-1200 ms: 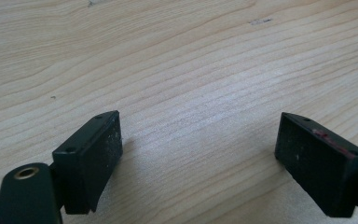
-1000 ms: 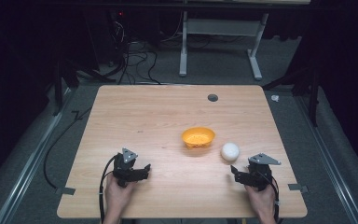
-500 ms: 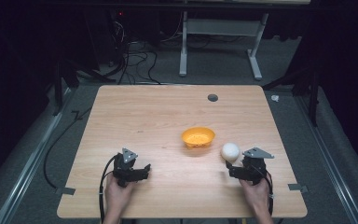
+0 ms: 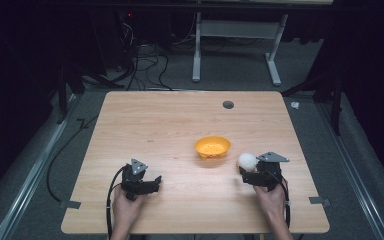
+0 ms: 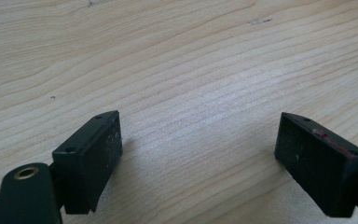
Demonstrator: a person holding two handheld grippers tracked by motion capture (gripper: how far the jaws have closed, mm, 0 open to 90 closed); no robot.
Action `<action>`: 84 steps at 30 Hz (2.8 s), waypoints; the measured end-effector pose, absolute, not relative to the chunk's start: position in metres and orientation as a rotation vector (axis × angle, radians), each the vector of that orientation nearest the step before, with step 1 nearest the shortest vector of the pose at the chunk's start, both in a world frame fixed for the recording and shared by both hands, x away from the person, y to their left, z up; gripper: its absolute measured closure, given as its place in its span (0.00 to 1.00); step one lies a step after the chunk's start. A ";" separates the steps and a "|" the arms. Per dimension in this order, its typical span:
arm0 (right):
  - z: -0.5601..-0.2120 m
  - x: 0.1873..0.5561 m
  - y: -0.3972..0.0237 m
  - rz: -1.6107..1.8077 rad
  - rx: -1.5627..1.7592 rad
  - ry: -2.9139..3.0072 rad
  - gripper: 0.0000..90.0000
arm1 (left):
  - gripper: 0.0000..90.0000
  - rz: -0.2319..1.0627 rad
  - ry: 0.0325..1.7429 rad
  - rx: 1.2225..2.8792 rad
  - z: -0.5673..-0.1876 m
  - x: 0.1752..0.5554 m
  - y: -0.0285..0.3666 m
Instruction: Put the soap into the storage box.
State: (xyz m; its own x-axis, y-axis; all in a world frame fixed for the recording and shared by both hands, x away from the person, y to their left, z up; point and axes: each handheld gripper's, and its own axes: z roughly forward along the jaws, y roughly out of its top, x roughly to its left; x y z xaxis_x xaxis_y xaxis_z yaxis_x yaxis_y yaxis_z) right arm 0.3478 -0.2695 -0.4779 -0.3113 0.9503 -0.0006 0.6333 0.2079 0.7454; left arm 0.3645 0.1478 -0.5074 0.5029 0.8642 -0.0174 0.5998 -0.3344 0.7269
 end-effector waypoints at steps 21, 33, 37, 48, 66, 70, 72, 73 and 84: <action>-0.486 0.376 -0.262 0.868 1.511 2.053 0.15 | 0.17 0.491 1.194 2.060 -0.507 0.365 0.148; -0.490 0.383 -0.260 0.840 1.534 2.061 0.18 | 0.17 0.491 1.194 2.059 -0.507 0.365 0.148; -0.491 0.384 -0.260 0.836 1.533 2.071 0.21 | 0.17 0.490 1.194 2.060 -0.507 0.365 0.148; -0.491 0.383 -0.262 0.856 1.519 2.086 0.26 | 0.17 0.491 1.194 2.058 -0.507 0.365 0.148; -0.480 0.377 -0.267 0.937 1.503 2.058 0.26 | 0.17 0.491 1.194 2.060 -0.507 0.365 0.148; -0.474 0.375 -0.266 0.950 1.478 2.057 0.26 | 0.17 0.491 1.194 2.060 -0.507 0.365 0.148; -0.470 0.373 -0.265 0.957 1.469 2.056 0.26 | 0.17 0.491 1.194 2.060 -0.507 0.365 0.148; -0.467 0.372 -0.264 0.967 1.458 2.056 0.26 | 0.17 0.491 1.194 2.060 -0.507 0.365 0.148; -0.451 0.368 -0.260 1.000 1.412 2.065 0.26 | 0.17 0.491 1.194 2.060 -0.507 0.365 0.148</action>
State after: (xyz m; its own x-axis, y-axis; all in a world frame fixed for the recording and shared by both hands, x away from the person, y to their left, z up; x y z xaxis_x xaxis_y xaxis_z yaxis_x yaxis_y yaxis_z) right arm 0.3677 -0.2602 -0.4512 -0.3790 0.9246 0.0384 0.6032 0.2154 0.7680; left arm 0.3648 0.1480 -0.5074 0.5043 0.8633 -0.0198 0.6001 -0.3339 0.7269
